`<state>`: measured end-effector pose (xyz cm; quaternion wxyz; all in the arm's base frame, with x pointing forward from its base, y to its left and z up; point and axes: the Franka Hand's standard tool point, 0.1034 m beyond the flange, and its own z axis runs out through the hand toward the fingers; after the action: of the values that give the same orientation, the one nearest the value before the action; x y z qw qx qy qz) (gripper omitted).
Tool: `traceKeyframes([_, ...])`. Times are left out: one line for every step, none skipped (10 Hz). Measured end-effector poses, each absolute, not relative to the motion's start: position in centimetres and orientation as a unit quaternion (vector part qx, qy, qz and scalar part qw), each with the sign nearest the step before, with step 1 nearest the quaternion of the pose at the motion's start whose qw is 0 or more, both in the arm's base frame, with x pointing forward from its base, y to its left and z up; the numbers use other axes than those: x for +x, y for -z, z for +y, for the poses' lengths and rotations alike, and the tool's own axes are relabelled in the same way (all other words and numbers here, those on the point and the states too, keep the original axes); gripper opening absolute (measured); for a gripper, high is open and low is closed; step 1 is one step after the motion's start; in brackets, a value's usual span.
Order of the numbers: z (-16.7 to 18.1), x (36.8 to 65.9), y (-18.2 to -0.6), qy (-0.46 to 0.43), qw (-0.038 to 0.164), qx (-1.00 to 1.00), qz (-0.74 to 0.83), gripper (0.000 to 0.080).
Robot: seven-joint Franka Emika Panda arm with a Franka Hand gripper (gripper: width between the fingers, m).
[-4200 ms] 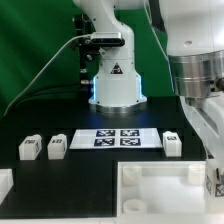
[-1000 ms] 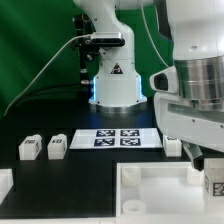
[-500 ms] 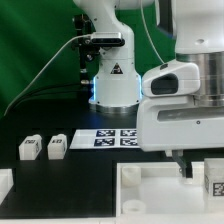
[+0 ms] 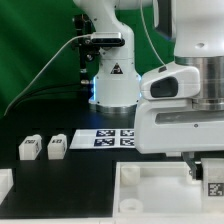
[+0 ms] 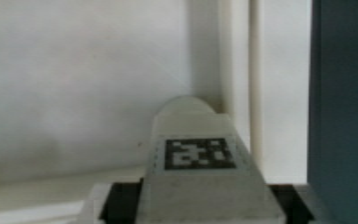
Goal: Assemble one leg
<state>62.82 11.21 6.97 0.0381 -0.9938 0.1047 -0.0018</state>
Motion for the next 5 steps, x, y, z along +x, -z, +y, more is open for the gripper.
traceKeyframes([11.24, 62.81, -6.97, 0.000, 0.039, -0.989, 0.144, 0.0290])
traceKeyframes([11.29, 62.83, -6.97, -0.002, 0.041, -0.979, 0.199, 0.0290])
traceKeyframes([11.30, 63.04, -7.00, -0.013, 0.044, -0.954, 0.295, 0.0290])
traceKeyframes([11.33, 63.19, -7.15, -0.028, 0.043, -0.916, 0.398, 0.0290])
traceKeyframes([11.42, 63.28, -7.29, -0.038, 0.046, -0.877, 0.478, 0.0290])
